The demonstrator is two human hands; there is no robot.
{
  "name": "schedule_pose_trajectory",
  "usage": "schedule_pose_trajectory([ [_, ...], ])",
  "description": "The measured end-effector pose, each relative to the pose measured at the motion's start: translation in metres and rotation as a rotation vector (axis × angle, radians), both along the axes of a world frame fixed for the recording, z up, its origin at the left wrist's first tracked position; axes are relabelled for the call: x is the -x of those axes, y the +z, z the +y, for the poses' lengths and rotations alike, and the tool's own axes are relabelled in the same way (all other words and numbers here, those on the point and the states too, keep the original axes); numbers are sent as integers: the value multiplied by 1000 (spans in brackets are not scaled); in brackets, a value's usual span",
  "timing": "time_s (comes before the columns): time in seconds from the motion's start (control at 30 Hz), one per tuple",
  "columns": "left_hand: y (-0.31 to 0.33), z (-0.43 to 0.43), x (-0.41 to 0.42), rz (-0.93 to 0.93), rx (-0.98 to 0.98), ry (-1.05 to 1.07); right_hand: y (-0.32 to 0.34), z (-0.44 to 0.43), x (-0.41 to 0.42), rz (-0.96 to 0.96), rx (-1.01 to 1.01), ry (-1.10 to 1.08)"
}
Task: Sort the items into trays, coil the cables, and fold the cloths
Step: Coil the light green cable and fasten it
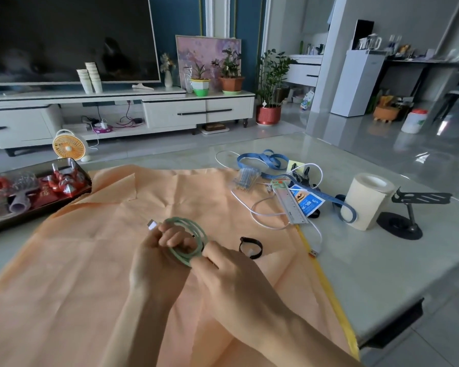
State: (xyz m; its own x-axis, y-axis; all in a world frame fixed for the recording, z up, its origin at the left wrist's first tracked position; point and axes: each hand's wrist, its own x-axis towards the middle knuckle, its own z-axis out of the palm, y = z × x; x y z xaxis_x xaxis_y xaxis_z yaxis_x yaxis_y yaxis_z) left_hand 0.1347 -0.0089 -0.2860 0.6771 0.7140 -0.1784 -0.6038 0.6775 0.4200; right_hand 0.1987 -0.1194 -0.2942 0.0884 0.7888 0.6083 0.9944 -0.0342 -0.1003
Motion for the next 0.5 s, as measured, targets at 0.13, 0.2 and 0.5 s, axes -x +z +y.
schedule_pose_trajectory([
  [0.13, 0, 0, 6, -115, 26, -65, 3, -4, -6, -92, 22, -168],
  [0.2, -1, -4, 2, -126, 8, -95, 8, 0, -8, -7, 117, -260],
  [0.5, -6, -19, -14, -87, -37, -204, 12, 9, -15, 1366, 41, -249],
])
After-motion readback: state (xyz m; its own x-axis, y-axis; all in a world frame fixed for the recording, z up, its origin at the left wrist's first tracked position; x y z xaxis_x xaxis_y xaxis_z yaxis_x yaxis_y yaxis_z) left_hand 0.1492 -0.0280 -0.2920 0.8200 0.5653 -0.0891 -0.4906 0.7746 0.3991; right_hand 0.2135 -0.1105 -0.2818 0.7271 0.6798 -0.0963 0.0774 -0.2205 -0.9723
